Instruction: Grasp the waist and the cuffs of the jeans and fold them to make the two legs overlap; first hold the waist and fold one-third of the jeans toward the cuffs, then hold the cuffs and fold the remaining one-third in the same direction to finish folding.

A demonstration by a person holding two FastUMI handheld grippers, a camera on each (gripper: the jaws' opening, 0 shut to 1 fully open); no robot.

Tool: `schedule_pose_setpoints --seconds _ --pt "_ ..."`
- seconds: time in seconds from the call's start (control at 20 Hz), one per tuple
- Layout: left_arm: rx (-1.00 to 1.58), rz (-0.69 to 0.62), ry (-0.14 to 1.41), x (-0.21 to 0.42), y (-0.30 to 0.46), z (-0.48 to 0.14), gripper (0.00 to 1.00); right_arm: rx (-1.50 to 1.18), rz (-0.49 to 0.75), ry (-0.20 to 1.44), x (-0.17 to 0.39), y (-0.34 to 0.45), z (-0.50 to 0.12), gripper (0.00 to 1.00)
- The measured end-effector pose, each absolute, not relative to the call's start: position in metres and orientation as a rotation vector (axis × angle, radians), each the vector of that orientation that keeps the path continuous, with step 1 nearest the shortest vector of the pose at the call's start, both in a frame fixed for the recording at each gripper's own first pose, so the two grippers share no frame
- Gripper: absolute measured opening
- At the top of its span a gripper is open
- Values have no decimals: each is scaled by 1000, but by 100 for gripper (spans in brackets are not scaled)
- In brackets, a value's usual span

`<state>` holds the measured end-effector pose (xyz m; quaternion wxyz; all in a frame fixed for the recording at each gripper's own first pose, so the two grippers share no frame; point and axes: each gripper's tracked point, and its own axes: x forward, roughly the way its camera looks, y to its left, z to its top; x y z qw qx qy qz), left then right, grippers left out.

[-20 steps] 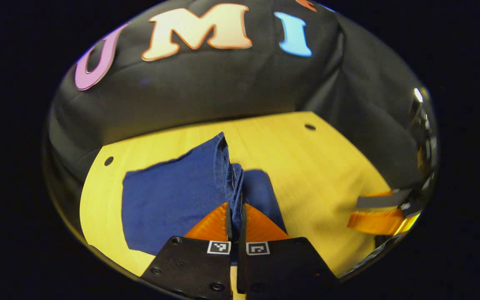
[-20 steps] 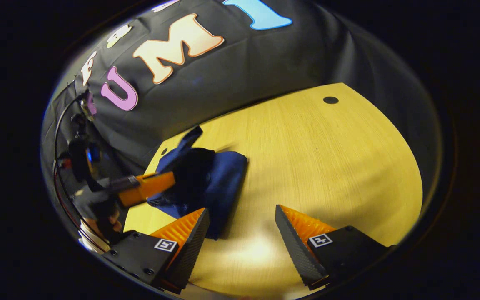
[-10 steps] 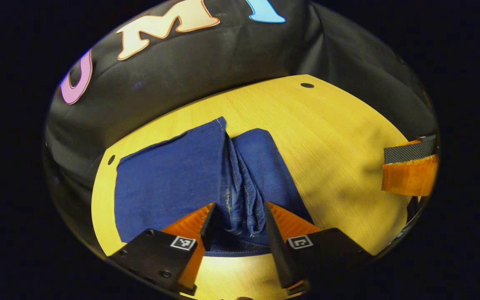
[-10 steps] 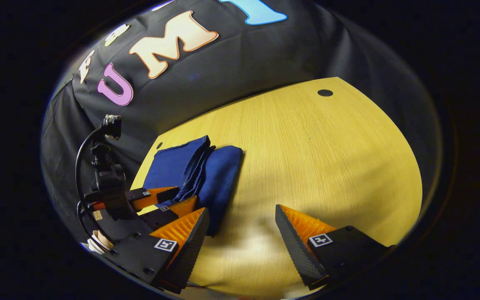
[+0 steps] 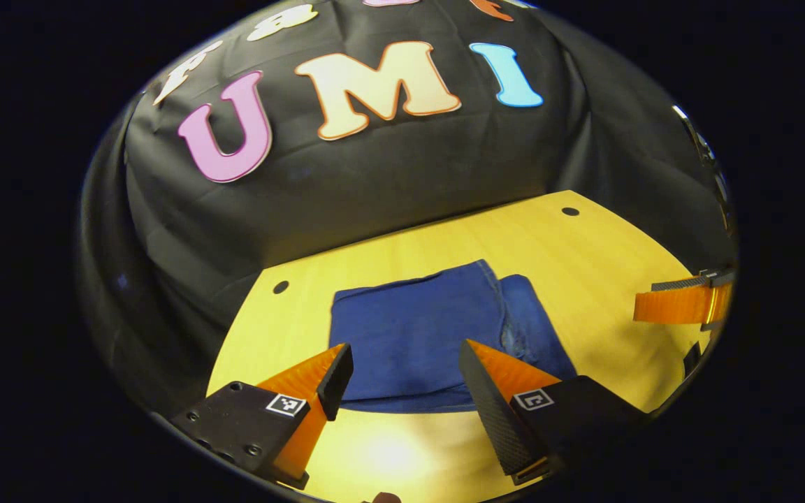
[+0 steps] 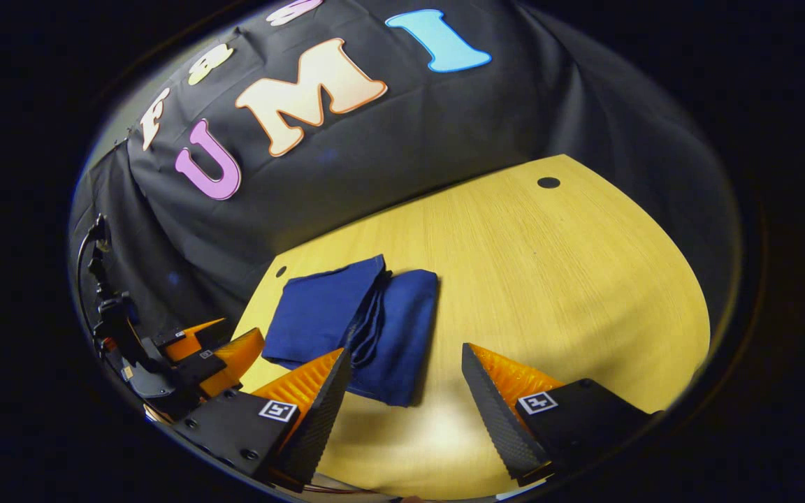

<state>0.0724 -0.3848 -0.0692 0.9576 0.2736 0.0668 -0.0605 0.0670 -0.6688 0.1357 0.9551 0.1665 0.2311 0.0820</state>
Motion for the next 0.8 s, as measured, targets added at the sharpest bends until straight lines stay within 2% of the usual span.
schedule_pose_setpoints --seconds 0.25,0.75,0.8 --pt "488 -91 150 69 -329 -56 92 365 183 376 60 -625 163 98" --pt "472 -200 102 80 -318 -31 92 321 121 305 50 -597 181 99" --pt "473 -212 110 79 -317 -33 92 314 113 301 49 -596 182 93"
